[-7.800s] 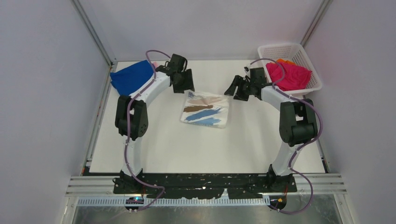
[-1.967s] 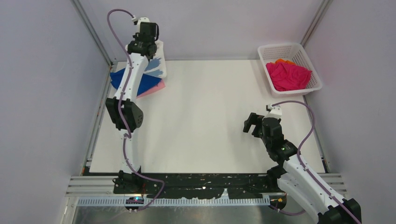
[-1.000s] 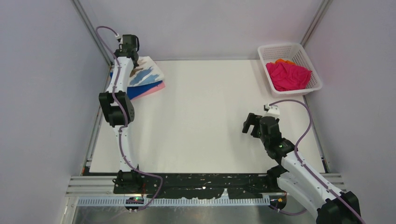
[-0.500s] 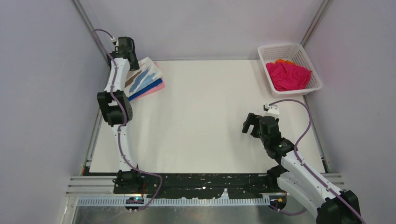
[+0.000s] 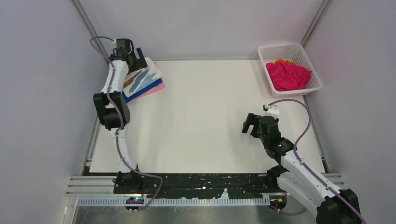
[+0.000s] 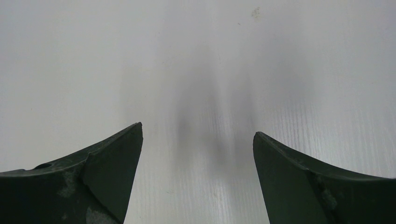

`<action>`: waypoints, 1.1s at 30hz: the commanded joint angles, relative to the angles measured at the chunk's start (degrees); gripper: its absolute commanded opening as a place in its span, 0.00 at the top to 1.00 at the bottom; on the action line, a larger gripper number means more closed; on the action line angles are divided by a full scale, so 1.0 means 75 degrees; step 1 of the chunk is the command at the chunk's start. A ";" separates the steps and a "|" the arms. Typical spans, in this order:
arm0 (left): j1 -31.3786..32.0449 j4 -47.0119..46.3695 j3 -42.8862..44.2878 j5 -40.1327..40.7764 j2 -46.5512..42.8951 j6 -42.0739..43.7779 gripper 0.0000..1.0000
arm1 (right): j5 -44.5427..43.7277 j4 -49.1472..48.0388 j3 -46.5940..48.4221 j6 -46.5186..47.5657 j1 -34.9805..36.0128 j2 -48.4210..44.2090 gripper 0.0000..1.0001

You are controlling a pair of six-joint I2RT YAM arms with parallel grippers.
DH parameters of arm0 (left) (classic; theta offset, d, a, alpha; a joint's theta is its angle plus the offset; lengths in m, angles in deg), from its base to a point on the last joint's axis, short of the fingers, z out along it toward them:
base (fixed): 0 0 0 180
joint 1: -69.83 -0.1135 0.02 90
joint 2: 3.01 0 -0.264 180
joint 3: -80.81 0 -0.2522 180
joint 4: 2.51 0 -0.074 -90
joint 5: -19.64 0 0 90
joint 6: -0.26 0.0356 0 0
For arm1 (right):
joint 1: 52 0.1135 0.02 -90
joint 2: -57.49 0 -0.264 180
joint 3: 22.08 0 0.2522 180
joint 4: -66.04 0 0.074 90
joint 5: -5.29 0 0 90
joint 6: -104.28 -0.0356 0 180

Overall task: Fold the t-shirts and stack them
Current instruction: Put the neatly folded tshirt into the corner of the board with the left arm

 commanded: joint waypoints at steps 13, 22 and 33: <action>0.1019 -0.0369 0.0722 -0.3163 0.0909 -0.1571 0.01 | -0.0149 -0.0441 0.0120 0.0069 -0.0020 0.0114 0.05; 0.1018 -0.0283 -0.0051 -0.3358 0.1274 -0.2271 0.01 | -0.0072 -0.0420 0.0109 0.0072 -0.0024 0.0111 0.04; 0.1025 -0.0048 0.0271 -0.3020 0.0533 -0.1943 0.01 | -0.0145 -0.0211 0.0187 0.0068 -0.0025 -0.0159 0.04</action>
